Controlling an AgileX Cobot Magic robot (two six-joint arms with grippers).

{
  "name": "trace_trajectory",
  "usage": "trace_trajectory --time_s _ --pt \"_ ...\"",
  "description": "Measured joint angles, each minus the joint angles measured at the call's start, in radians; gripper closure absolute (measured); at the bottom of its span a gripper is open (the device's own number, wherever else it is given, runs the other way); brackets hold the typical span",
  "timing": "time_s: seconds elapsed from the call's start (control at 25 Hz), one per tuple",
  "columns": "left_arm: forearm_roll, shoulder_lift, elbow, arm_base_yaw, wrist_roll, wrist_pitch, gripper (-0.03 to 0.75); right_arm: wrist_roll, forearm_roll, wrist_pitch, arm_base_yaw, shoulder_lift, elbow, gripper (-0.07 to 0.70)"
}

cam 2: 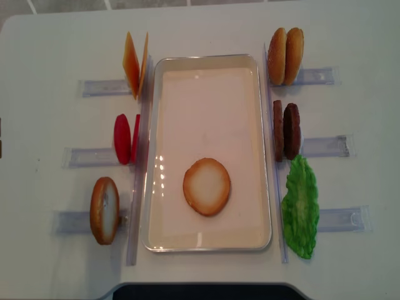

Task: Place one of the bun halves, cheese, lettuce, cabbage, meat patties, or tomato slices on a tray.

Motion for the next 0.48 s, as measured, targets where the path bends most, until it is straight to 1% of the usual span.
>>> trace_trajectory --time_s 0.12,0.24,0.48 --pt "-0.035 -0.077 0.006 0.0 0.047 0.0 0.335 0.0 0.0 0.0 0.0 0.0 0.0 0.328" --pt "-0.048 -0.183 0.044 0.0 0.084 0.001 0.335 0.0 0.0 0.0 0.0 0.0 0.0 0.328" --pt "-0.049 -0.44 0.217 0.0 0.13 0.009 0.335 0.0 0.011 0.0 0.0 0.0 0.0 0.328"
